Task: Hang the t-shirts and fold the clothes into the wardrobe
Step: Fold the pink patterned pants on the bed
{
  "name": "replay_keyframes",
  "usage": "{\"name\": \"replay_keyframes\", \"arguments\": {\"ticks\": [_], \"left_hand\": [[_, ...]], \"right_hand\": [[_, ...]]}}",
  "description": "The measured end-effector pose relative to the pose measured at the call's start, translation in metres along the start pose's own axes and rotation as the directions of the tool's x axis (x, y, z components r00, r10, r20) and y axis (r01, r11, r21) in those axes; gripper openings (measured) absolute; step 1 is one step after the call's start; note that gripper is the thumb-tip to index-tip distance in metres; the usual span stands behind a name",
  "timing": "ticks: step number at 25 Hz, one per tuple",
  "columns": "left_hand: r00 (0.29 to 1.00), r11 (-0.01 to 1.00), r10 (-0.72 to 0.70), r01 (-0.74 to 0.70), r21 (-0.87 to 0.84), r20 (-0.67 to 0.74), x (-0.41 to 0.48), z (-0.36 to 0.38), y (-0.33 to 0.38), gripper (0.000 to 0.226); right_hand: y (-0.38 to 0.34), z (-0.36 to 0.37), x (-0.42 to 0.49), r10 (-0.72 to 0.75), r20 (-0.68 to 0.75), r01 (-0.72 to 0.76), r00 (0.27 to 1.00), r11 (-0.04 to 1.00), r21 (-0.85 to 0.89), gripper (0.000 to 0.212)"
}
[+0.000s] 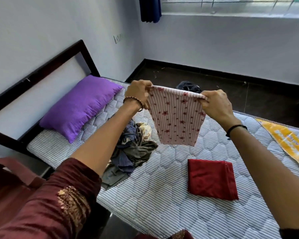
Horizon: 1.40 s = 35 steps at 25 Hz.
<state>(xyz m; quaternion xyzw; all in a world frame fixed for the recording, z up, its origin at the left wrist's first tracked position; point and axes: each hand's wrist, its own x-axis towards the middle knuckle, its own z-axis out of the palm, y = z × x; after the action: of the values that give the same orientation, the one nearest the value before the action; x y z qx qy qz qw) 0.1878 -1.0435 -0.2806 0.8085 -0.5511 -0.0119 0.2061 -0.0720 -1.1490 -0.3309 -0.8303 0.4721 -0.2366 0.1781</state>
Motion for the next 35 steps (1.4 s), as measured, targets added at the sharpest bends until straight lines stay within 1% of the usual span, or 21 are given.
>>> {"name": "replay_keyframes", "arguments": {"ticks": [2,3,4,7,9,11,13,15,17,19,21,22,23,24,25,26,27,29,31,33,35], "left_hand": [[1.0,0.981,0.004,0.0,-0.192,0.018,-0.008,-0.004,0.001,0.032],[0.999,0.969,0.005,0.006,-0.248,0.043,-0.016,-0.002,-0.003,0.032],[0.998,0.964,0.021,-0.005,-0.266,0.057,-0.026,0.004,-0.011,0.032],[0.985,0.978,0.088,-0.056,-0.203,0.15,-0.065,0.037,-0.05,0.028],[0.97,0.969,0.091,-0.035,-0.246,0.223,-0.097,0.077,-0.087,0.026],[0.947,0.962,0.083,0.005,-0.273,0.31,-0.14,0.121,-0.126,0.025],[0.91,0.951,0.09,0.042,-0.307,0.404,-0.19,0.165,-0.163,0.018],[0.884,0.936,0.107,0.065,-0.346,0.456,-0.239,0.2,-0.196,0.007],[0.861,0.925,0.094,0.111,-0.364,0.5,-0.283,0.229,-0.224,0.011],[0.849,0.927,0.108,0.102,-0.362,0.517,-0.319,0.248,-0.244,0.011],[0.835,0.937,0.121,0.082,-0.339,0.536,-0.347,0.262,-0.261,0.017],[0.801,0.953,0.113,0.08,-0.292,0.588,-0.355,0.267,-0.266,0.023],[0.736,0.972,0.074,0.099,-0.215,0.673,-0.358,0.268,-0.267,0.026],[0.669,0.984,0.023,0.115,-0.134,0.743,-0.359,0.272,-0.268,0.028],[0.619,0.994,-0.015,0.093,-0.054,0.785,-0.358,0.274,-0.267,0.031],[0.592,0.997,-0.05,0.07,0.01,0.804,-0.352,0.276,-0.265,0.032],[0.59,0.997,-0.076,0.067,0.045,0.804,-0.345,0.277,-0.259,0.033],[0.621,0.992,-0.113,0.112,0.055,0.775,-0.329,0.282,-0.252,0.037],[0.651,0.987,-0.108,0.159,0.004,0.752,-0.306,0.289,-0.247,0.041],[0.67,0.977,-0.094,0.204,-0.061,0.736,-0.278,0.302,-0.244,0.042],[0.7,0.968,-0.05,0.209,-0.137,0.713,-0.245,0.318,-0.238,0.044]], "right_hand": [[0.003,-0.005,0.0,-0.063,0.014,0.063,0.998,0.998,0.022,0.025],[0.004,-0.002,-0.005,-0.083,0.047,0.082,0.995,0.996,0.023,0.026],[0.006,0.005,-0.013,-0.099,0.093,0.096,0.991,0.995,0.032,0.027],[0.016,0.042,-0.058,-0.09,0.255,0.073,0.963,0.995,0.075,0.03],[0.031,0.085,-0.094,-0.078,0.363,0.052,0.928,0.995,0.082,0.036],[0.043,0.136,-0.137,-0.071,0.516,0.034,0.854,0.996,0.081,0.04],[0.052,0.188,-0.185,-0.064,0.669,0.033,0.741,0.998,0.059,0.044],[0.056,0.232,-0.228,-0.074,0.769,0.069,0.635,0.997,0.039,0.041],[0.058,0.271,-0.266,-0.083,0.826,0.079,0.558,0.996,0.047,0.037],[0.061,0.298,-0.293,-0.076,0.862,0.065,0.501,0.997,0.05,0.035],[0.058,0.314,-0.305,-0.091,0.908,0.05,0.409,0.996,0.077,0.03],[0.056,0.319,-0.305,-0.088,0.932,0.036,0.351,0.996,0.081,0.031],[0.053,0.322,-0.302,-0.064,0.953,0.022,0.297,0.998,0.061,0.037],[0.054,0.328,-0.296,-0.033,0.959,0.014,0.28,0.999,0.031,0.045],[0.055,0.331,-0.289,-0.014,0.951,-0.003,0.308,1.0,0.016,0.049],[0.058,0.335,-0.28,-0.002,0.933,-0.034,0.36,0.999,0.015,0.048],[0.062,0.338,-0.27,0.014,0.901,-0.08,0.434,0.997,0.023,0.044],[0.072,0.346,-0.247,0.068,0.807,-0.175,0.587,0.984,0.044,0.04],[0.081,0.352,-0.223,0.128,0.704,-0.264,0.698,0.961,0.087,0.04],[0.09,0.356,-0.2,0.175,0.617,-0.323,0.767,0.937,0.136,0.039],[0.099,0.358,-0.182,0.207,0.568,-0.379,0.796,0.903,0.201,0.037]]}}
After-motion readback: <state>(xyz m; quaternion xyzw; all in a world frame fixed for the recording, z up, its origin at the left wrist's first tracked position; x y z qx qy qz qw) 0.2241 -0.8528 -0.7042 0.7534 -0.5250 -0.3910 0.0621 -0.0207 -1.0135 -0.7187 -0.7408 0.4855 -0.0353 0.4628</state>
